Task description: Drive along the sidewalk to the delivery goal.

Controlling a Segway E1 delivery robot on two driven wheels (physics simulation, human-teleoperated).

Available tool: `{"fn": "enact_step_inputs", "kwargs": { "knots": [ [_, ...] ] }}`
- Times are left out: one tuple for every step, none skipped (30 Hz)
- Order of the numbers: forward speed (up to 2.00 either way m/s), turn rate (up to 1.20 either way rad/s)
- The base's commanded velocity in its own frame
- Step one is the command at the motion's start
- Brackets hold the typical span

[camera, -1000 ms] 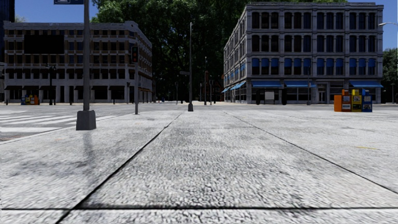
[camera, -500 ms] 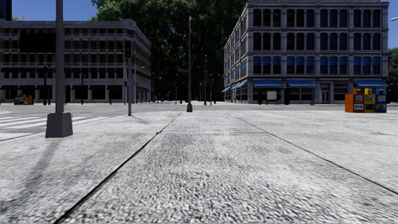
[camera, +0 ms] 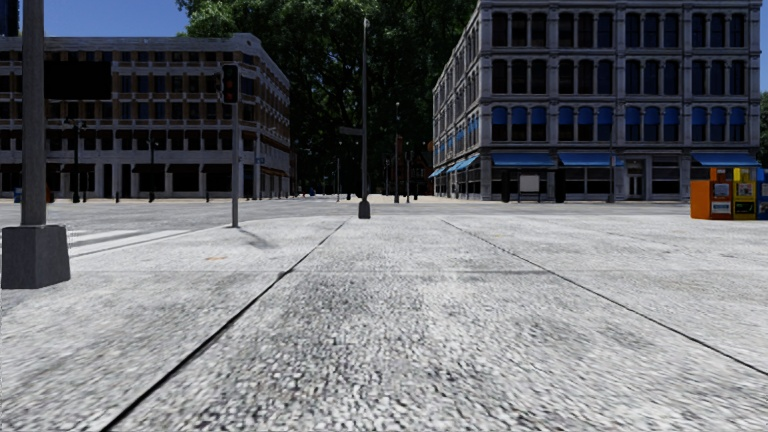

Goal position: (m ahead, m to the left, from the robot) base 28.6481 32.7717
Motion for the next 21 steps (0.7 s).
{"fn": "enact_step_inputs", "kwargs": {
  "knots": [
    [2.00,0.18],
    [2.00,0.21],
    [2.00,0.21],
    [2.00,0.26],
    [2.00,0.30],
    [2.00,0.34],
    [2.00,0.38],
    [2.00,0.38],
    [2.00,0.38],
    [2.00,0.46],
    [2.00,0.53],
    [2.00,0.53],
    [2.00,0.54],
    [2.00,0.55],
    [2.00,0.55],
    [2.00,0.55],
    [2.00,0.55],
    [2.00,0.55],
    [2.00,0.55],
    [2.00,0.55],
    [2.00,0.55]
  ]
}}
